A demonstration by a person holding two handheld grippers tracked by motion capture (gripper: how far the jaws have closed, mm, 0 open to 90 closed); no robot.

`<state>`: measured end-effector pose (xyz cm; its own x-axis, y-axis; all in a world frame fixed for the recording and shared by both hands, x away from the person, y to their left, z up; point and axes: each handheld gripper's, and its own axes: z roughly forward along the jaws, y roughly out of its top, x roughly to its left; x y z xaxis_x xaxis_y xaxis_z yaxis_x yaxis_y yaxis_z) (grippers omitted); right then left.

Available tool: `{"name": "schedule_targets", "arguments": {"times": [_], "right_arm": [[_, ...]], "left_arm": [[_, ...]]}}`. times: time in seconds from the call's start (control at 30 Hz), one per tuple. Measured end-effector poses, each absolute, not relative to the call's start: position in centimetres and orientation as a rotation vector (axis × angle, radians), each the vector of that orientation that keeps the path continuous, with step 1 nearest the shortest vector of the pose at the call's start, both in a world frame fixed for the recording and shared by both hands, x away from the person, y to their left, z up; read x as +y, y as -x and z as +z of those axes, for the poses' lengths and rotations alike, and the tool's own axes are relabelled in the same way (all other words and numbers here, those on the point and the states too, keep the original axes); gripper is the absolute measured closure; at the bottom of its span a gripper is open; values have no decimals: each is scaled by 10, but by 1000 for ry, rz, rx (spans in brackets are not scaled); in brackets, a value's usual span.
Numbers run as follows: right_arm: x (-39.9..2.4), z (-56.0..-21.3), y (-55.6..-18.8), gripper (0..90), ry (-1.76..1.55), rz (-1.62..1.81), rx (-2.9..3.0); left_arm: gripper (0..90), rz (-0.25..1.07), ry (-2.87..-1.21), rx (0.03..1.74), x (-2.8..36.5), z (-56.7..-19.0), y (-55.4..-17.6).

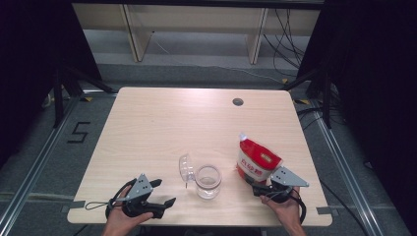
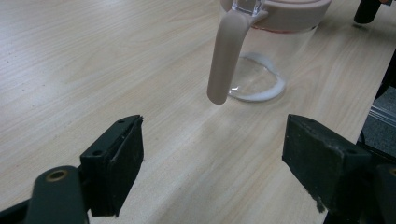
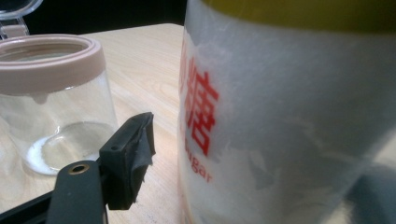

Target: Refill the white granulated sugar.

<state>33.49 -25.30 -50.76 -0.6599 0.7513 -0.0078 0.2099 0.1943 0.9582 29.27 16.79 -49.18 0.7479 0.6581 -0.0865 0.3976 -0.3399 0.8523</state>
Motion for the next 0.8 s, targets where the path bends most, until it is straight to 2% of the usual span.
{"name": "schedule_targets", "arguments": {"times": [0.8], "right_arm": [[-252, -510, -338, 296, -865, 1493, 1952]], "left_arm": [[202, 336, -1975, 786, 167, -491, -290]]}}
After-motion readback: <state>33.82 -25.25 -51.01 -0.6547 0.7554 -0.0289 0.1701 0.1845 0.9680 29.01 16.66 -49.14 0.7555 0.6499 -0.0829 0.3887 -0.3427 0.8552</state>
